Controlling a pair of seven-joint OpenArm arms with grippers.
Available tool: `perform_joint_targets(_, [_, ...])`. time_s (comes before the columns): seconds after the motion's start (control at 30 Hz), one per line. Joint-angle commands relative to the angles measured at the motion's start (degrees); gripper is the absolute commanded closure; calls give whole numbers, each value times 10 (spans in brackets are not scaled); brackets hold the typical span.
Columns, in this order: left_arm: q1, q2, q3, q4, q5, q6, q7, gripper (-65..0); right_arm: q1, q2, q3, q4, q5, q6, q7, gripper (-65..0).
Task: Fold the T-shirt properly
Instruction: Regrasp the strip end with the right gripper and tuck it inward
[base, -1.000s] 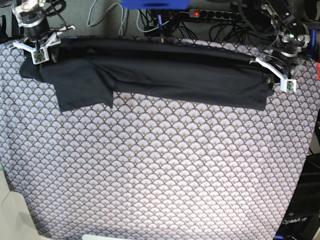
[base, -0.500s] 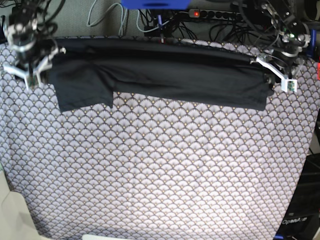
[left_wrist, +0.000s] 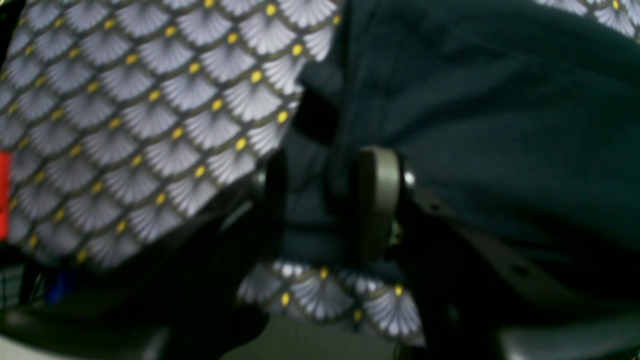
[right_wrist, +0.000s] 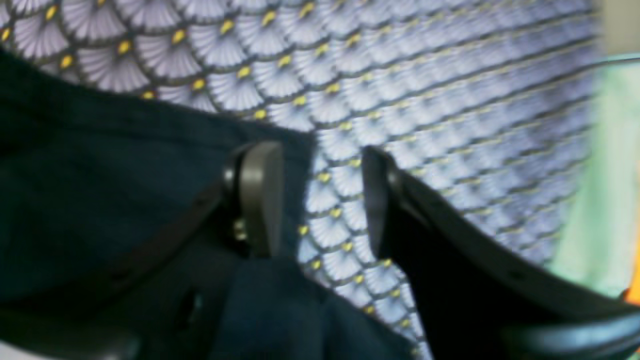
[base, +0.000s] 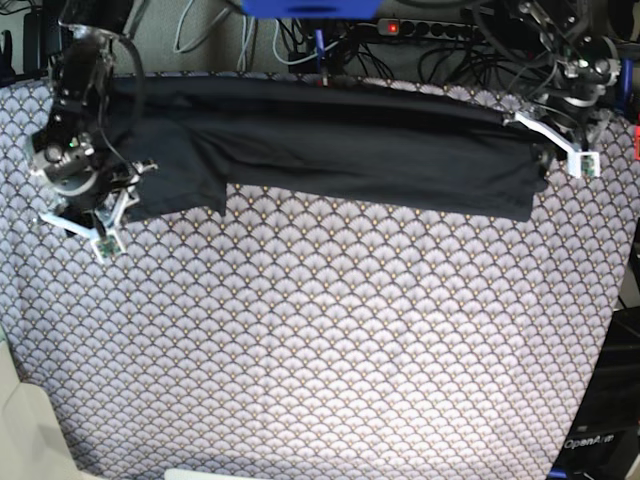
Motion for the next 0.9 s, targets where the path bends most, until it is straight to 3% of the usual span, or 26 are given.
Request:
perform_joint_targets(0.0, [-3, -5, -1, 20, -9, 1, -13, -236, 21, 8, 4, -8, 4, -5, 7, -318])
perform_joint_targets(0.13, [-3, -4, -17, 28, -9, 1, -13, -238, 28, 8, 5, -47, 4, -5, 10, -374])
perform_joint_targets(0.7, [-15, 6, -52, 35, -10, 1, -16, -238, 48, 8, 32, -180, 4, -5, 71, -371])
perform_joint_targets(0.77, [-15, 6, -52, 35, -10, 1, -16, -238, 46, 8, 31, -180, 4, -5, 72, -352])
perform_joint_targets(0.87, [-15, 6, -52, 35, -10, 1, -16, -238, 46, 7, 29, -180, 4, -5, 72, -240])
